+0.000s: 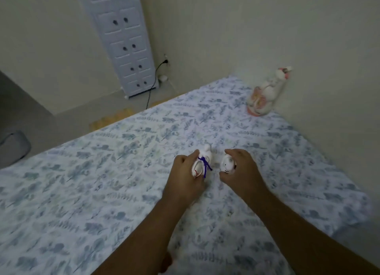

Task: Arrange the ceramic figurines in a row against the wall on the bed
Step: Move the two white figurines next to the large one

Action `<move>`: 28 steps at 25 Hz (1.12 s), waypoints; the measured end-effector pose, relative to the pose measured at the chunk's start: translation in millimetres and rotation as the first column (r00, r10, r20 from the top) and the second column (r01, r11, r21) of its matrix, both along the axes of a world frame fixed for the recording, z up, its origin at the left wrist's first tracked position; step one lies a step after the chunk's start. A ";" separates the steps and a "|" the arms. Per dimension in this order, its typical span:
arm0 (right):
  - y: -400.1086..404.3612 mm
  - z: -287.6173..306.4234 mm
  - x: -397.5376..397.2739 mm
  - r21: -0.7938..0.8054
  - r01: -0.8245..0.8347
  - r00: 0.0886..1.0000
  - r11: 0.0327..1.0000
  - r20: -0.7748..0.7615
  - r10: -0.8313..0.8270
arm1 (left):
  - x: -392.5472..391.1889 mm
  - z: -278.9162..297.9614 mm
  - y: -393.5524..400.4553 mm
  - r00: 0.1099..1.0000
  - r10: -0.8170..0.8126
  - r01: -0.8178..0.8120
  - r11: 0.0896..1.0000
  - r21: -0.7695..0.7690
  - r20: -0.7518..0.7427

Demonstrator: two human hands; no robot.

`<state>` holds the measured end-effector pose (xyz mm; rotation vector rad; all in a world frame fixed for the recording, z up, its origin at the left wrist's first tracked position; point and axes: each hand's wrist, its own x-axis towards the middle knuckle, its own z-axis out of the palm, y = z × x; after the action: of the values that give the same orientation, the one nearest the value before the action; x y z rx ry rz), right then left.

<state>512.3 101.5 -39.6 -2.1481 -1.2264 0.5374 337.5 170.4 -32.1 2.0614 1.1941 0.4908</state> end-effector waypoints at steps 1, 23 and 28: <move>-4.2 -0.8 29.0 0.003 0.062 0.998 0.998 -0.005 -0.062 | 30.4 -2.1 4.9 0.999 -0.053 0.053 0.998 0.016 0.003; 15.5 -93.7 243.4 0.301 0.374 0.927 0.877 -0.093 -0.363 | 332.1 -59.6 78.2 0.936 -0.322 0.307 0.944 0.117 0.143; 14.1 -94.4 245.2 0.289 0.391 0.919 0.874 -0.073 -0.387 | 334.1 -65.7 75.5 0.964 -0.234 0.219 0.968 0.119 0.130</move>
<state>757.6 115.6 -134.0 -2.0463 -0.7721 0.1753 671.7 245.9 -97.8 2.1774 0.8518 0.5891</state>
